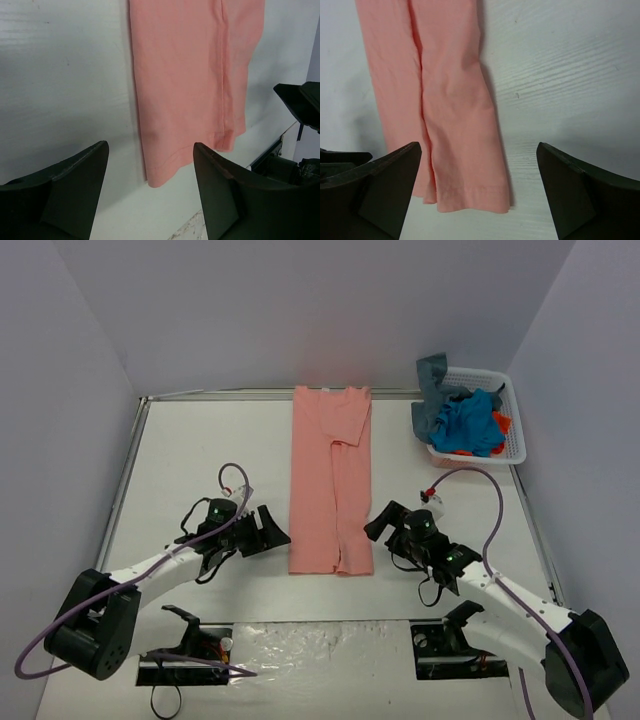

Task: Fold and stack the t-shirts
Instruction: Grab the bottom of the folded rectangular tshirt with both arms

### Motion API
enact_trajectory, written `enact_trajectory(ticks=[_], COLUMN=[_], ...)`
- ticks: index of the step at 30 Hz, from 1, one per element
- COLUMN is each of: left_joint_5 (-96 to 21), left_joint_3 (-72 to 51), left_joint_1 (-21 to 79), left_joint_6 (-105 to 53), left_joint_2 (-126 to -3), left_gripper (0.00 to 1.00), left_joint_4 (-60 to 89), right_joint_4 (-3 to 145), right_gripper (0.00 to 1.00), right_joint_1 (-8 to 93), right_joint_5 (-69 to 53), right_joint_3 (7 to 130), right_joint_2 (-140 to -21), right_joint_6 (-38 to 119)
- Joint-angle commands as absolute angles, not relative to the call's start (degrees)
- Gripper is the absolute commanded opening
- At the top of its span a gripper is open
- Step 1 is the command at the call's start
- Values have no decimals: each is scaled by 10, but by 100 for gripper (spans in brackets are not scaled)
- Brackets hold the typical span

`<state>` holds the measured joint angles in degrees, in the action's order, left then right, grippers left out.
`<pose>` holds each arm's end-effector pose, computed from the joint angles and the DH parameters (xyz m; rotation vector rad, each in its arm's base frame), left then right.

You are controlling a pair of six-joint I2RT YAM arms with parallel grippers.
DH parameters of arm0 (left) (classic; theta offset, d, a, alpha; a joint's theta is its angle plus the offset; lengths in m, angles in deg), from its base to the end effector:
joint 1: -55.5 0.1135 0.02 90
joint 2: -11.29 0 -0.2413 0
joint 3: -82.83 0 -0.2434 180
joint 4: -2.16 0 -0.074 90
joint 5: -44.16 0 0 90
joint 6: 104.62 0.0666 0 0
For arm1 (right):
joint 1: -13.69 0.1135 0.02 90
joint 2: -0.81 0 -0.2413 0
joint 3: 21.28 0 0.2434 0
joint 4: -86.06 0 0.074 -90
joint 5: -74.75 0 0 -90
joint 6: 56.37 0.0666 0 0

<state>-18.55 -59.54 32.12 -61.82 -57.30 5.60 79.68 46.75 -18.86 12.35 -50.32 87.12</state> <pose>0.2178 -0.1274 0.1377 -0.1900 2.3527 -1.1770 0.1943 0.1215 0.1713 0.4157 2.0634 0.8907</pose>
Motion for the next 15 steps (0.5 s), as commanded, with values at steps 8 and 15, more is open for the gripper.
enact_trajectory(ticks=[8, 15], left_joint_5=[-176, -191], left_joint_3=[-615, -638], left_joint_1=[295, 270], left_joint_6=[-621, -630], left_joint_2=[-541, -548], left_gripper=[63, 56], left_joint_4=[90, 75], right_joint_4=[742, 740], right_gripper=[90, 85], right_joint_1=[470, 473], right_joint_5=[-196, -160], right_joint_3=[118, 100], right_joint_2=[-526, -514], right_joint_6=[899, 917])
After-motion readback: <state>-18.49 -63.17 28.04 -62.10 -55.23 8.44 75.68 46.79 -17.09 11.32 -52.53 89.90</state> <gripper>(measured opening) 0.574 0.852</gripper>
